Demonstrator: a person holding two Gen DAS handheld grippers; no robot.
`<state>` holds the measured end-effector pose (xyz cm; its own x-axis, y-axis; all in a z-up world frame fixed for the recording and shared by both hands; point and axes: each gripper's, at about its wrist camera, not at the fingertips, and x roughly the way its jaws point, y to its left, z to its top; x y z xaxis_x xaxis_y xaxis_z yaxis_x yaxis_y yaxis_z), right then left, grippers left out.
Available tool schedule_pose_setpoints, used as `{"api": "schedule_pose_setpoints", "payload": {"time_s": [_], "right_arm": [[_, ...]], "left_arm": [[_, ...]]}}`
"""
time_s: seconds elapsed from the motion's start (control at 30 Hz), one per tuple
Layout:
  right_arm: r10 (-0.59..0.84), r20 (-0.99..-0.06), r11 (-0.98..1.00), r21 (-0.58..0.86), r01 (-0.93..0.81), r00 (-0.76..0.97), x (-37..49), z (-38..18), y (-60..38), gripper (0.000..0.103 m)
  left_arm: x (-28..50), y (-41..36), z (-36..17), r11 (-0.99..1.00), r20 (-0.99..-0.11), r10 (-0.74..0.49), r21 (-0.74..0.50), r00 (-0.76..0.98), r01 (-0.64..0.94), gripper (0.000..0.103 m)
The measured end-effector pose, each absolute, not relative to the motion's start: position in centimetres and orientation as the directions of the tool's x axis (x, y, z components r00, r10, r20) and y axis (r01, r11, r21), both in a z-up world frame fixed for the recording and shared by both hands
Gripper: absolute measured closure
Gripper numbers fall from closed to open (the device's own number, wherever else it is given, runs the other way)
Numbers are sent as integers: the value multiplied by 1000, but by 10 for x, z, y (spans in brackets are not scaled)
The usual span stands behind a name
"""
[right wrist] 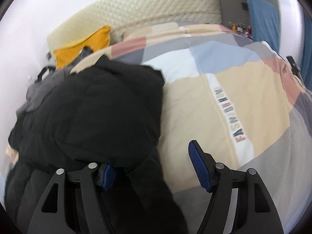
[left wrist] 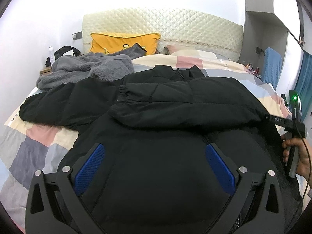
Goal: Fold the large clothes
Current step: 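Open the right tool and withdraw it from the folded sleeve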
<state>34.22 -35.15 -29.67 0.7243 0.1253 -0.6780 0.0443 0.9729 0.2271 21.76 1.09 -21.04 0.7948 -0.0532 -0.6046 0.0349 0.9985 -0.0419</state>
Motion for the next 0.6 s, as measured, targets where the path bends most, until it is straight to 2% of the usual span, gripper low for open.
{"api": "schedule_pose_setpoints", "payload": {"time_s": [0.2, 0.4, 0.6], "right_arm": [[111, -678, 972, 228, 65, 727, 343, -298, -354, 36], [109, -659, 978, 206, 39, 744, 318, -271, -340, 34], [166, -571, 971, 235, -34, 804, 275, -228, -325, 33]], "left_arm": [[219, 12, -212, 998, -618, -54, -43, 784, 35, 0], [211, 6, -202, 999, -582, -29, -5, 813, 32, 0], [200, 0, -191, 999, -573, -30, 11, 819, 45, 0]]}}
